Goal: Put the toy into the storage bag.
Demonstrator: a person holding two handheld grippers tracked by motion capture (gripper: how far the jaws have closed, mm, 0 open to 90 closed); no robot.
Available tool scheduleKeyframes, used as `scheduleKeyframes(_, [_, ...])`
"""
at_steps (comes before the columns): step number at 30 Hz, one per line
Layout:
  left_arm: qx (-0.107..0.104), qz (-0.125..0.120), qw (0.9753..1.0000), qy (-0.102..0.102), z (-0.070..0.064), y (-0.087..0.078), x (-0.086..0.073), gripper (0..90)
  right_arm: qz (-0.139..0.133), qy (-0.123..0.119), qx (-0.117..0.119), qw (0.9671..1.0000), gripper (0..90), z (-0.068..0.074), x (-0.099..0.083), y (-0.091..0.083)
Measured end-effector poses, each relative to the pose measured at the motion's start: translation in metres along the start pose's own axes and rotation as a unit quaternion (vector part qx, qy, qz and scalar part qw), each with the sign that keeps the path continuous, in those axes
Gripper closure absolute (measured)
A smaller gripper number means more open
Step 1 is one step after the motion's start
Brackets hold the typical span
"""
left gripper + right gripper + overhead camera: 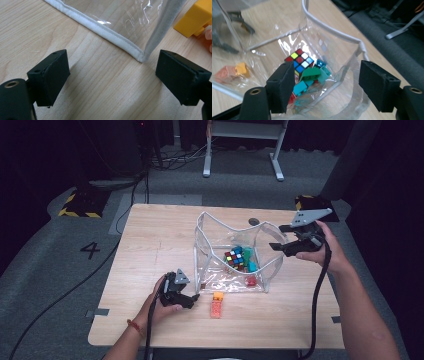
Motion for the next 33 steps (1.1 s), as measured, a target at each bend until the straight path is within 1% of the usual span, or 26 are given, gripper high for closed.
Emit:
scheduleKeyframes(1, [0.000, 0.000, 1.0000, 0.000, 0.000, 0.000, 0.000, 12.0, -0.008, 0.002, -0.005, 1.0000, 28.5, 0.002, -0.002, -0.003])
scheduleKeyframes(2, [0.000, 0.000, 1.0000, 0.000, 0.000, 0.000, 0.000, 12.0, -0.017, -0.003, -0.016, 0.9997, 28.0, 0.004, -0.003, -0.007])
scheduleKeyframes(5, [0.001, 0.000, 1.0000, 0.000, 0.000, 0.000, 0.000, 12.0, -0.040, 0.003, -0.022, 0.9990, 27.1, 0.010, -0.010, -0.017])
scheduleKeyframes(7, [0.001, -0.001, 1.0000, 0.000, 0.000, 0.000, 0.000, 12.0, -0.055, 0.013, -0.025, 0.9981, 26.8, 0.015, -0.016, -0.024])
scheduleKeyframes(10, [0.001, 0.000, 1.0000, 0.000, 0.000, 0.000, 0.000, 11.9, -0.074, 0.011, -0.039, 0.9964, 26.1, 0.022, -0.027, -0.033])
scheduleKeyframes(13, [0.001, -0.001, 1.0000, 0.000, 0.000, 0.000, 0.000, 12.0, -0.094, 0.010, -0.037, 0.9948, 26.3, 0.031, -0.040, -0.040])
scheduleKeyframes(14, [0.002, -0.001, 1.0000, 0.001, 0.000, 0.000, 0.000, 12.0, -0.097, 0.011, -0.039, 0.9945, 26.4, 0.034, -0.045, -0.041])
scheduleKeyframes(16, [0.001, 0.000, 1.0000, 0.000, 0.000, 0.000, 0.000, 12.0, -0.105, 0.018, -0.033, 0.9938, 26.9, 0.042, -0.054, -0.041])
scheduleKeyframes(17, [0.001, 0.000, 1.0000, 0.000, 0.000, 0.000, 0.000, 12.0, -0.107, 0.018, -0.035, 0.9935, 26.9, 0.045, -0.058, -0.041])
scheduleKeyframes(18, [0.001, -0.001, 1.0000, 0.000, 0.000, 0.000, 0.000, 12.0, -0.110, 0.022, -0.033, 0.9931, 27.2, 0.048, -0.062, -0.041])
scheduleKeyframes(21, [0.002, -0.001, 1.0000, 0.000, 0.000, 0.000, 0.000, 12.0, -0.115, 0.024, -0.024, 0.9927, 27.6, 0.060, -0.073, -0.036])
scheduleKeyframes(22, [0.001, -0.001, 1.0000, 0.000, 0.000, 0.000, 0.000, 12.0, -0.113, 0.027, -0.024, 0.9930, 27.5, 0.064, -0.077, -0.035])
scheduleKeyframes(23, [0.003, -0.001, 1.0000, 0.000, 0.000, 0.000, 0.000, 11.9, -0.111, 0.023, -0.025, 0.9932, 27.6, 0.067, -0.079, -0.033])
scheduleKeyframes(24, [0.003, -0.001, 1.0000, 0.000, 0.000, 0.000, 0.000, 12.0, -0.117, 0.022, -0.020, 0.9927, 27.6, 0.072, -0.082, -0.030])
scheduleKeyframes(25, [0.003, -0.001, 1.0000, 0.000, 0.000, 0.000, 0.000, 12.0, -0.116, 0.025, -0.011, 0.9929, 27.5, 0.077, -0.085, -0.027])
scheduleKeyframes(27, [0.002, -0.001, 1.0000, 0.000, 0.000, 0.000, 0.000, 12.0, -0.112, 0.021, -0.008, 0.9935, 27.6, 0.086, -0.090, -0.020])
scheduleKeyframes(30, [0.003, 0.000, 1.0000, 0.000, 0.000, 0.000, 0.000, 12.0, -0.109, 0.019, 0.014, 0.9937, 27.7, 0.099, -0.095, -0.008])
scheduleKeyframes(31, [0.004, 0.001, 1.0000, -0.002, 0.000, 0.000, 0.000, 12.0, -0.107, 0.022, 0.020, 0.9938, 27.9, 0.103, -0.097, -0.003])
scheduleKeyframes(33, [0.003, 0.000, 1.0000, -0.001, 0.000, 0.000, 0.000, 12.0, -0.101, 0.020, 0.035, 0.9941, 27.8, 0.111, -0.101, 0.007])
Point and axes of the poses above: each handheld gripper's, and its own axes: y roughly forward along the jaws, x roughly out of its top, z roughly to its left, the point moved 6 cm from there along y, roughly forward along the jaws, and after that the axes turned 8 degrees about x, right-handed, at the moved point
